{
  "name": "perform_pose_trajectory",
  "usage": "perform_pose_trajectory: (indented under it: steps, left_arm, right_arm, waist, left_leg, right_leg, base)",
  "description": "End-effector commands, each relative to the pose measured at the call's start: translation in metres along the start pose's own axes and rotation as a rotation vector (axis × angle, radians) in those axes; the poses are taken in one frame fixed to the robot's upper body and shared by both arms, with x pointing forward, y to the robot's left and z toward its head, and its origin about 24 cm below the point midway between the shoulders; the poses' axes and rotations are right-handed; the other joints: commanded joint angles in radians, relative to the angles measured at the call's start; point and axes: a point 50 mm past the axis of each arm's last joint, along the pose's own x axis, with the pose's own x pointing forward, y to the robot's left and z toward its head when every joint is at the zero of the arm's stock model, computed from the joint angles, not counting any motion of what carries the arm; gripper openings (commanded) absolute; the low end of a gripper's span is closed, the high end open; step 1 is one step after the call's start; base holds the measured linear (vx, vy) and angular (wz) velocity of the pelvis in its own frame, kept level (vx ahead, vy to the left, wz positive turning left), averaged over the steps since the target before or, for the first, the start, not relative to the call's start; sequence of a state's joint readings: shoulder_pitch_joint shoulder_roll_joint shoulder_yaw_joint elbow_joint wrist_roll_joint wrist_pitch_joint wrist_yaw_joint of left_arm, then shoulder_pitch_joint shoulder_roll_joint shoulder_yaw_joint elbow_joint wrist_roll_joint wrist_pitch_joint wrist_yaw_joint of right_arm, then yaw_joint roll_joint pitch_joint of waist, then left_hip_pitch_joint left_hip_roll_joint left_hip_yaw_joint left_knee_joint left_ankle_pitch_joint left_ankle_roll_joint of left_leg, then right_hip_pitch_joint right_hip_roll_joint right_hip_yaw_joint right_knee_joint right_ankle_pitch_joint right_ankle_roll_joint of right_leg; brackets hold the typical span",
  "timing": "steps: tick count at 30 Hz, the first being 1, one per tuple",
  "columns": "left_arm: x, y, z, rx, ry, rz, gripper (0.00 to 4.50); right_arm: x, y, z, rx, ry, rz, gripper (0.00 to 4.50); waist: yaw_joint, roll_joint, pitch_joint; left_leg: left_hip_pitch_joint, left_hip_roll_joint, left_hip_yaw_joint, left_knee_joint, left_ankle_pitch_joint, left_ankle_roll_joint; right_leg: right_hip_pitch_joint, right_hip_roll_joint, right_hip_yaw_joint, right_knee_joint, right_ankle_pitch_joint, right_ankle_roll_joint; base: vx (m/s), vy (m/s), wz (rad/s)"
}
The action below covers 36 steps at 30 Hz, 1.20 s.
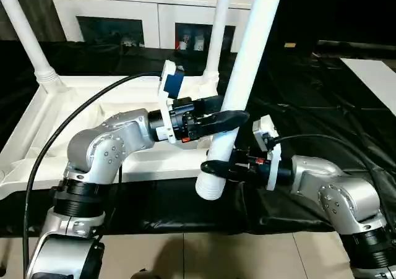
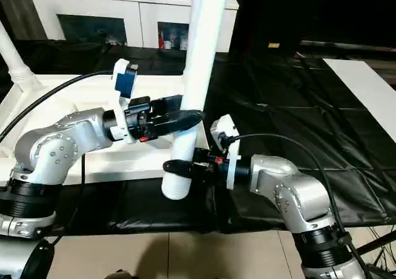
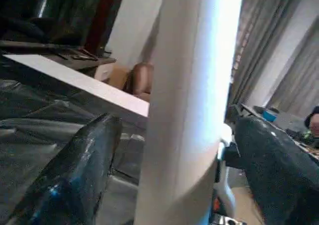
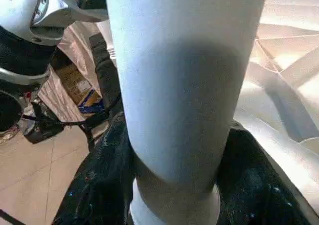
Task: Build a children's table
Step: Insert table leg to table base
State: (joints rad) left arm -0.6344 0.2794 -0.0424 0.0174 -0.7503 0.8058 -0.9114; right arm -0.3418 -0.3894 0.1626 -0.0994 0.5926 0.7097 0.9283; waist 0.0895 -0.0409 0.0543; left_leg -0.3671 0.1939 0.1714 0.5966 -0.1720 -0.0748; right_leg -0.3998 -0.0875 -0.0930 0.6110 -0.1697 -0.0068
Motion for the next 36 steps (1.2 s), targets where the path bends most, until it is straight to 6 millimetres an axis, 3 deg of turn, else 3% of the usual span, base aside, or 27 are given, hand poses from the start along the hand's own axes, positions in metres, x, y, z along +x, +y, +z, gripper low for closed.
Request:
perform_pose_trajectory:
  steps: [1, 4, 13, 20, 36]
  left_arm:
    - [0.0020, -0.0029, 0.0091, 0.026, -0.009, -0.021, 3.67]
    - [0.0019, -0.0038, 0.0088, 0.027, -0.008, -0.033, 3.42]
    - [0.0040, -0.0067, 0.0068, 0.042, 0.008, -0.059, 2.78]
    - [0.0040, -0.0067, 0.0068, 0.042, 0.008, -0.059, 1.94]
    - [0.0040, -0.0067, 0.0068, 0.042, 0.008, -0.059, 1.83]
  right_arm:
    - [-0.0020, 0.0018, 0.0049, -0.027, 0.001, 0.008, 1.87]
    - [-0.0016, 0.0015, 0.0050, -0.029, 0.004, 0.012, 1.87]
    - [-0.0001, 0.0009, 0.0054, -0.035, 0.010, 0.017, 1.87]
    - [-0.0001, 0.0009, 0.0054, -0.035, 0.010, 0.017, 1.87]
    - [-0.0001, 0.0009, 0.0054, -0.035, 0.010, 0.017, 1.86]
  waist:
    - [0.001, 0.008, -0.067]
    - [0.001, 0.004, -0.067]
    - [0.000, 0.008, -0.066]
    - [0.000, 0.007, -0.067]
    - [0.000, 0.008, -0.066]
  left_leg:
    - [0.010, 0.033, -0.008, -0.072, -0.238, -0.021]
    - [0.009, 0.033, -0.008, -0.072, -0.232, -0.018]
    - [0.009, 0.033, -0.008, -0.072, -0.238, -0.021]
    - [0.009, 0.033, -0.008, -0.072, -0.237, -0.020]
    - [0.010, 0.034, -0.008, -0.073, -0.242, -0.022]
  right_leg:
    - [0.053, -0.054, 0.051, -0.078, -0.288, -0.151]
    - [0.054, -0.055, 0.051, -0.077, -0.284, -0.151]
    - [0.053, -0.055, 0.052, -0.078, -0.289, -0.152]
    - [0.053, -0.055, 0.052, -0.077, -0.284, -0.153]
    - [0.052, -0.055, 0.052, -0.078, -0.289, -0.153]
  base:
    - [0.000, 0.000, 0.00]
    - [0.000, 0.000, 0.00]
    - [0.000, 0.000, 0.00]
    - [0.000, 0.000, 0.00]
    - [0.000, 0.000, 0.00]
